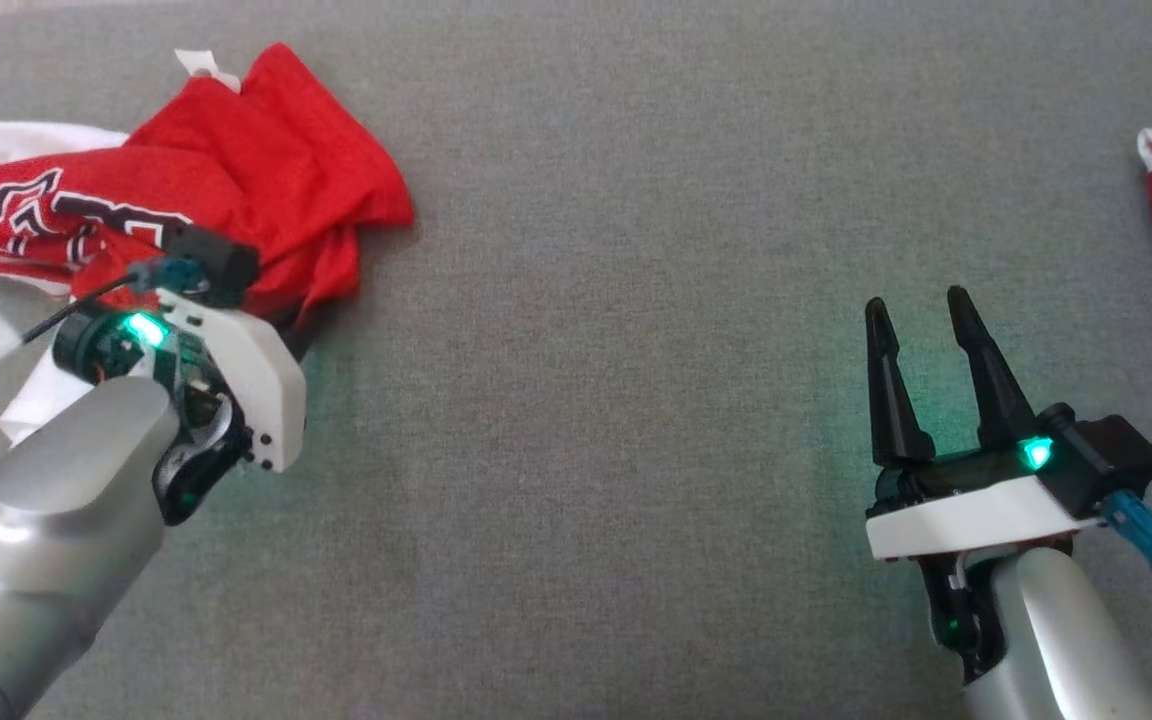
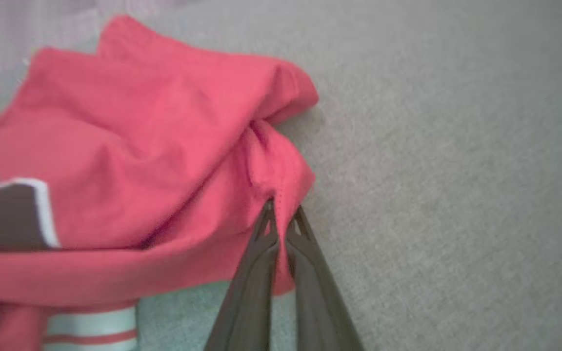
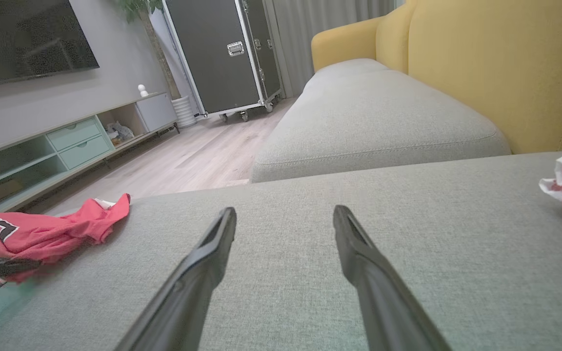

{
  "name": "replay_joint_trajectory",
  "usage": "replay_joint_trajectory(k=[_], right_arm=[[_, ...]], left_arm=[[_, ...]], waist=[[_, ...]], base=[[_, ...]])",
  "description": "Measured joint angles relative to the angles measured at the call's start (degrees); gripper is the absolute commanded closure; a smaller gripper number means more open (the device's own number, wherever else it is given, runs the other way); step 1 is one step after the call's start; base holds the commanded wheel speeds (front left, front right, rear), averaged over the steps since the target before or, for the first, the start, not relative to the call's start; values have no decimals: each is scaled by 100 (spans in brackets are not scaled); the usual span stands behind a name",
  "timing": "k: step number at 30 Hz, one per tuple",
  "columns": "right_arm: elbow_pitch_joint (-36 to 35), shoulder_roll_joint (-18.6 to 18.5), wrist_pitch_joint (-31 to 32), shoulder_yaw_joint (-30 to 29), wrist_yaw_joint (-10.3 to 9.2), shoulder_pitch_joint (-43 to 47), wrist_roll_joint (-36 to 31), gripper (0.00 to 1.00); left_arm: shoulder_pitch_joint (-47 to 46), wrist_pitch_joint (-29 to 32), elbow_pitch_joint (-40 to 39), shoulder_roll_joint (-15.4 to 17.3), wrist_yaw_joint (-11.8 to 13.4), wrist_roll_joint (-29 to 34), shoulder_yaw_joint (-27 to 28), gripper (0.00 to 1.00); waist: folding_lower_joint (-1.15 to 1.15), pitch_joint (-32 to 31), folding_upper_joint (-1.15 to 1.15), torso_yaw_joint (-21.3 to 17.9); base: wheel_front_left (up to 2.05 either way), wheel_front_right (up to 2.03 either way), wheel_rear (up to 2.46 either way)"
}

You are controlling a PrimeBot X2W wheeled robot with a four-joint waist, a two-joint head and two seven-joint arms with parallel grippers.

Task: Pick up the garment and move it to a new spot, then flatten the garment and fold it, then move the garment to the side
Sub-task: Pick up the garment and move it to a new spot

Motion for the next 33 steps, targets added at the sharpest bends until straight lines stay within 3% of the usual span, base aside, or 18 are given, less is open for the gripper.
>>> replay_joint_trajectory(k=[7, 11, 17, 24, 29, 33], right_arm=[[35, 0, 0, 14, 0, 1, 68, 0], [69, 0, 0, 51, 0, 43, 108, 0], [69, 1, 0, 63, 0, 99, 205, 0], [66, 1, 0, 157, 0, 98, 322, 0], [66, 0, 0, 301, 0, 87, 388, 0], [67, 0, 0, 369, 0, 83, 423, 0]], left_arm=[[-131, -1655, 199, -172, 1, 214, 126, 100], [-200, -2206, 193, -452, 30, 414, 152, 100], [-236, -2474, 14, -1014, 258, 717, 20, 100], [-332, -2572, -36, -1909, 464, 925, -167, 100], [-545, -2648, 123, -2487, 464, 1006, -182, 100], [-715, -2720, 216, -2696, 488, 1016, -146, 100]], waist=[[0, -332, 0, -28], [-1, -575, 0, -106], [-1, -775, 0, -398], [-1, -799, 0, -875], [0, -723, 0, -1258], [0, -655, 0, -1529]], base=[[0, 0, 0], [0, 0, 0], [0, 0, 0], [0, 0, 0], [0, 0, 0], [0, 0, 0]])
